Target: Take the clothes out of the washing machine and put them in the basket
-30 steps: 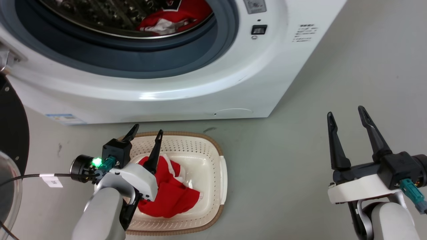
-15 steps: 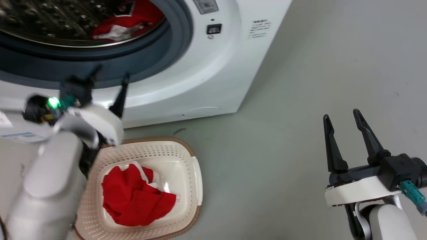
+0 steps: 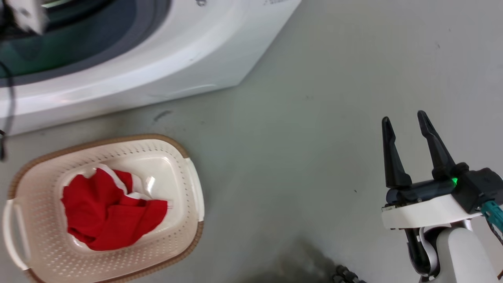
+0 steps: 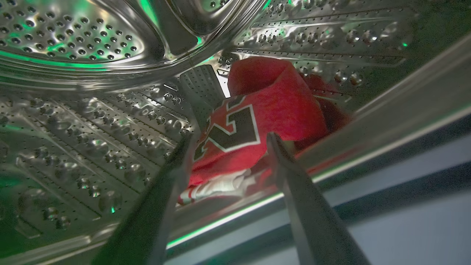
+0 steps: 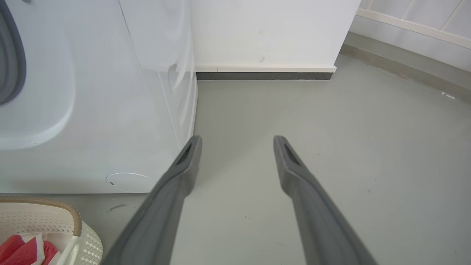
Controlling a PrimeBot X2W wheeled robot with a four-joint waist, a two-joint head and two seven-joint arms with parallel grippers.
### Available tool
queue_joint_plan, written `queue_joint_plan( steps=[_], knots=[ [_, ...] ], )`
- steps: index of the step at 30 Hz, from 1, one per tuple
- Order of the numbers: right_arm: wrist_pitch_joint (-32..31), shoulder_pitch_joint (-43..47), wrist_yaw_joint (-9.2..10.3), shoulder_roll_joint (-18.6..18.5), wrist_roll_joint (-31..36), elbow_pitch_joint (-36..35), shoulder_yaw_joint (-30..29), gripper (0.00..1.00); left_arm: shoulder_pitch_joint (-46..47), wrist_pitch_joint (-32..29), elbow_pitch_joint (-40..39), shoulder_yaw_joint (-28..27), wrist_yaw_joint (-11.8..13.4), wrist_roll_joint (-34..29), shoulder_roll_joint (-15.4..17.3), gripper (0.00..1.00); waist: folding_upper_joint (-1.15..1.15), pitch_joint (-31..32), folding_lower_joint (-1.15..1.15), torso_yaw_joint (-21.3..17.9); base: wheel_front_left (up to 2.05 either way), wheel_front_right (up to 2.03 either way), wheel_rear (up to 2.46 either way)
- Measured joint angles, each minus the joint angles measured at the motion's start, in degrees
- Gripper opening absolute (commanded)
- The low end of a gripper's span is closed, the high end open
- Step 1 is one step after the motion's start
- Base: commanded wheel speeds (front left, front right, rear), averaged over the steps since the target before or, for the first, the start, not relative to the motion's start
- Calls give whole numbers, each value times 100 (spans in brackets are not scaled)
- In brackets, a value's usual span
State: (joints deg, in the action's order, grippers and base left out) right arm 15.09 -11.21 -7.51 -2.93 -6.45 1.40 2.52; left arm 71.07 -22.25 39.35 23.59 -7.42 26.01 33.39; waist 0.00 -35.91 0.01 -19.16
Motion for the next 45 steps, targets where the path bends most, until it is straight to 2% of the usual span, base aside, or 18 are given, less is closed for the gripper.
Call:
queue_joint_plan(
  steps=[6, 11, 15, 21, 22, 23, 34, 41, 42, 45],
  knots=[
    [0, -64, -1, -1, -230, -37, 218, 100, 1124, -1239, 754, -74, 44, 199, 115, 100, 0, -487, 0, -396, 0, 0, 0],
    [0, -63, -1, 1, -381, -68, 396, 100, 1666, -2093, 1180, 23, 148, 134, 240, 100, 0, -769, 1, -720, 0, 0, 0],
    [0, -44, -1, 1, -420, -126, 389, 100, 1825, -2428, 1380, 122, 216, 94, 199, 100, 0, -953, 0, -838, 0, 0, 0],
    [0, -21, -1, 1, -465, -190, 361, 100, 1960, -2475, 1582, 189, 291, 55, 191, 99, 0, -1069, 0, -851, 0, 0, 0],
    [0, -19, -1, 1, -469, -204, 359, 100, 1964, -2457, 1601, 191, 290, 55, 192, 11, 0, -1083, 0, -846, 0, 0, 0],
    [0, -17, -1, 1, -470, -213, 356, 100, 1975, -2424, 1617, 198, 289, 55, 190, 0, 0, -1097, 0, -842, 0, 0, 0],
    [0, -160, -1, 2, -376, -136, 412, 100, 1957, -1308, 1778, 299, 207, -7, 214, 0, 0, -928, 0, -776, 0, 0, 0],
    [0, -176, -1, 3, -133, -46, 213, 100, 1759, -49, 1773, 268, 141, 60, -5, 0, 0, -518, 0, -567, 0, 0, 0],
    [0, -174, -1, 3, -25, -15, 148, 100, 1514, 544, 1781, 275, 103, 118, -127, 0, 0, -285, 0, -445, 0, 0, 0],
    [0, -170, -1, 3, 113, 23, 84, 100, 1231, 1104, 1773, 282, 83, 180, -259, 0, 0, -39, 0, -303, 0, 0, 0]
  ],
)
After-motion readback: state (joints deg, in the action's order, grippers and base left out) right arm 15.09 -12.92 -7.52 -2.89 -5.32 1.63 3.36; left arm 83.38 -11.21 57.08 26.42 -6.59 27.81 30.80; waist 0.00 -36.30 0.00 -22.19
